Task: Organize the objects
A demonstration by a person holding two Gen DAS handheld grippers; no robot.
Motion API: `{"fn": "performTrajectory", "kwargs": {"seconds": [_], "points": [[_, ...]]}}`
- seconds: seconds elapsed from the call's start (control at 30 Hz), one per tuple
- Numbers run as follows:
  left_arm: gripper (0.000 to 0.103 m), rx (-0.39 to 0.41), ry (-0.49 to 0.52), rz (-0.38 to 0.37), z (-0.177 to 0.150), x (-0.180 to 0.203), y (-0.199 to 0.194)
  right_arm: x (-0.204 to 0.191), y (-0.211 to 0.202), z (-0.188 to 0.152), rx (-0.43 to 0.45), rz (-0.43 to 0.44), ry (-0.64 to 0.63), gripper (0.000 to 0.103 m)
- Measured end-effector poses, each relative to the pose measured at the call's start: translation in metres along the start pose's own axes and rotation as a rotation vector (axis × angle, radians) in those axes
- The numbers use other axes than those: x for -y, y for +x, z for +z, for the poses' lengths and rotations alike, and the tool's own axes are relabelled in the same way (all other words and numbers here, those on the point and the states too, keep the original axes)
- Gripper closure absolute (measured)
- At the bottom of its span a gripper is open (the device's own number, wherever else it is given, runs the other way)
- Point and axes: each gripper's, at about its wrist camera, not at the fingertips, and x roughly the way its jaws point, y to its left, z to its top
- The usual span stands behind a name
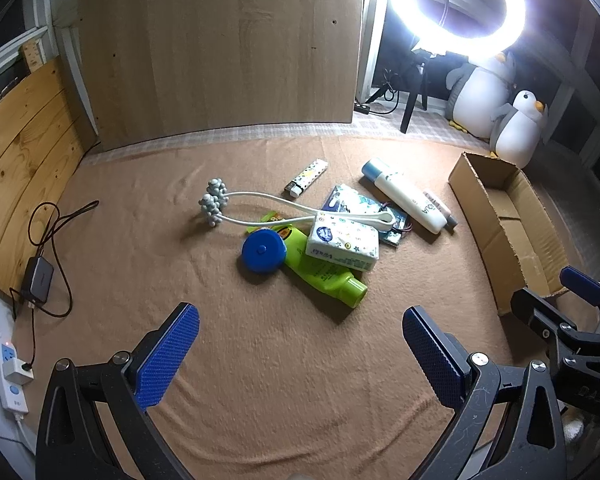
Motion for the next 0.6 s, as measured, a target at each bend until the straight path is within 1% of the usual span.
{"fn": "performTrajectory", "kwargs": {"seconds": [0.17, 0.33, 0.4, 0.47, 0.6], "points": [[0.000, -0.023, -0.017, -0.009, 0.006, -0.006, 0.015, 0.007, 0.003, -0.002, -0.016, 0.005, 0.013, 0.010], [0.001, -0.039, -0.044, -0.012, 0.015, -0.017, 0.032, 0.016, 0.004, -0.006, -0.028, -0.005, 0.042, 0.011], [0.004, -0.039, -0.056, -0.008, 0.019, -0.022, 0.040, 0.020, 0.004, -0.008, -0.032, -0.009, 0.049, 0.011], [0.011, -0.046, -0.066, 0.001, 0.024, -0.029, 0.049, 0.024, 0.004, -0.010, -0.036, -0.013, 0.055, 0.011], [0.019, -0.068, -0.096, -0.004, 0.033, -0.042, 0.068, 0.032, 0.005, -0.013, -0.042, -0.019, 0.069, 0.012]]}}
